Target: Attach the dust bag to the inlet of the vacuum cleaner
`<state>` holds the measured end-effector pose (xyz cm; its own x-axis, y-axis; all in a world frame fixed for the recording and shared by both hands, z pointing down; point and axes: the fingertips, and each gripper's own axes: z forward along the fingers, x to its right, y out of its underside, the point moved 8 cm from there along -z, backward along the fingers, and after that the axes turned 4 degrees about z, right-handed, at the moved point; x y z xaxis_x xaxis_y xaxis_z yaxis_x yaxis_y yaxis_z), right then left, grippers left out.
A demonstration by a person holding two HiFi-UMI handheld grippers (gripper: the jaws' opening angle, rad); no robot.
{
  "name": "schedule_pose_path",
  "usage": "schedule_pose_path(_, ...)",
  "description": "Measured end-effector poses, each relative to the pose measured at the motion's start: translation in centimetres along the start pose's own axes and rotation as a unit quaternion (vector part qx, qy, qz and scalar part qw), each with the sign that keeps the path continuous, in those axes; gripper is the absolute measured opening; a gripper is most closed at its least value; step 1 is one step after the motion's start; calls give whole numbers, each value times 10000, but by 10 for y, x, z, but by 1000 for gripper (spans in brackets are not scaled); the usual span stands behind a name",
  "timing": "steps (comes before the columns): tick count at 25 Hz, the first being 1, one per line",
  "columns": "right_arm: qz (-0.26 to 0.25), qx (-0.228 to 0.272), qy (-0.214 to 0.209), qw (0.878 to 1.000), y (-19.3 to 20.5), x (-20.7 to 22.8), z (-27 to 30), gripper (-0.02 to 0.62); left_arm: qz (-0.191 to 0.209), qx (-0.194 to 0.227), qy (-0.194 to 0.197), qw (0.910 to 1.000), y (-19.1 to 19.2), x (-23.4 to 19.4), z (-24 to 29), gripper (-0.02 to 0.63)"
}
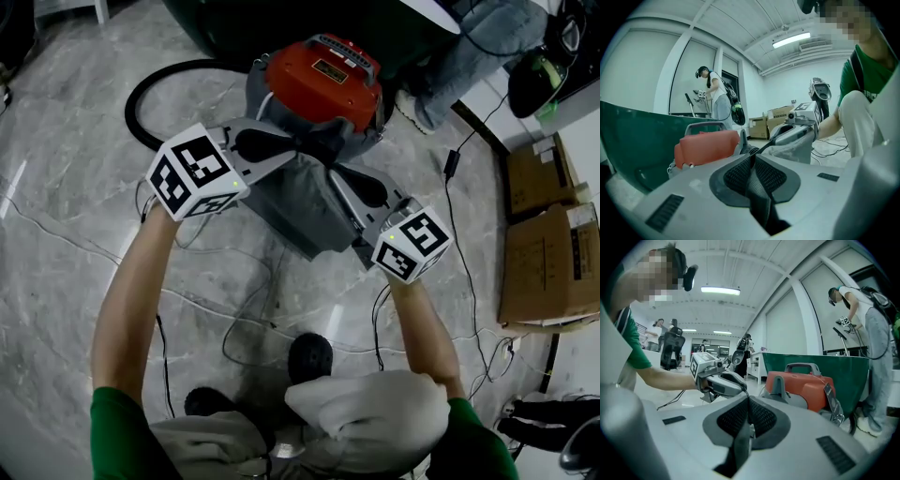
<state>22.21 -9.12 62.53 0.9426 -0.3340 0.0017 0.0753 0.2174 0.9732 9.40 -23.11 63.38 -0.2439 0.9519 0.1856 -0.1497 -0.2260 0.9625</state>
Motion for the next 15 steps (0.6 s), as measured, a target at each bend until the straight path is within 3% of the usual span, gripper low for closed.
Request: schedule_pose_path(15,321,205,-100,9992,1,26,3,21,-40,196,-7,9998,-4,-13,13,34)
